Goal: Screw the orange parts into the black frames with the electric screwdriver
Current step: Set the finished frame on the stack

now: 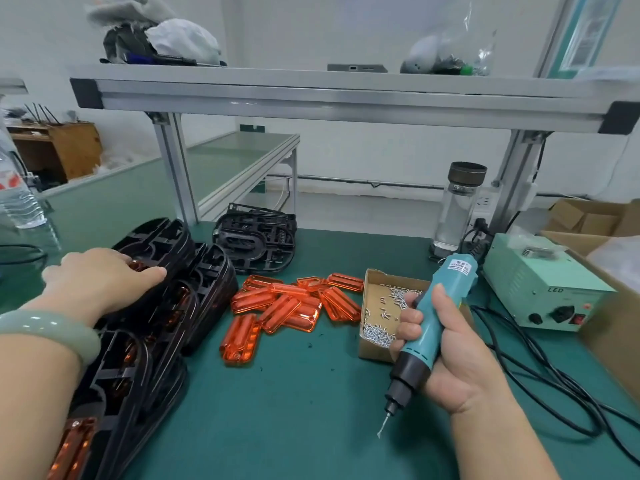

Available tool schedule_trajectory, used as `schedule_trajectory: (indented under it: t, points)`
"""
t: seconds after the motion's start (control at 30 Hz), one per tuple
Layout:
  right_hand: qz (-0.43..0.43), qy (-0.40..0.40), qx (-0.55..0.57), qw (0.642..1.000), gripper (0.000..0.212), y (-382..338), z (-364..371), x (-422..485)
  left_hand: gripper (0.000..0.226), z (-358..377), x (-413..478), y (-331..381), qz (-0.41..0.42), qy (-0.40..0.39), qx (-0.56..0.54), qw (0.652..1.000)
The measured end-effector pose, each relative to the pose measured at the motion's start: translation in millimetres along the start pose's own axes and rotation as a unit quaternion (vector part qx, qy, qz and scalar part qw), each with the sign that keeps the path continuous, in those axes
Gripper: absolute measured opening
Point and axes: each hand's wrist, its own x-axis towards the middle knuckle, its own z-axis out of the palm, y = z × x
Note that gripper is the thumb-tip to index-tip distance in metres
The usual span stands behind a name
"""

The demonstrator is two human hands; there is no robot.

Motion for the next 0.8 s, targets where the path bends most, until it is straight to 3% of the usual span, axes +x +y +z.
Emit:
schedule_trajectory:
  t: [0.13, 0.3, 0.5, 0.8]
  points:
    - [0.001, -0.004, -0.016, 1.000, 0.030, 1.5, 1.3, -0.8, 0.073, 3.8, -5.2, 8.4, 0.005, 0.011, 0.024, 1.000]
    - [0.004, -0.007, -0.030, 1.000, 0.030, 3.6, 1.0, -0.1, 0.074, 8.6, -22.2, 26.5, -0.004, 0.066, -0.024, 0.998]
    - [0.004, -0.006, -0.046, 0.999, 0.031, 5.0, -0.1, 1.0, 0.068, 18.6, -31.0, 38.2, 0.053, 0.158, 0.001, 0.986]
    - [0.027, 0.010, -0.070, 0.997, 0.035, 6.4, 3.5, -1.0, 0.076, 34.7, -31.5, 45.9, 0.113, 0.196, 0.034, 0.973]
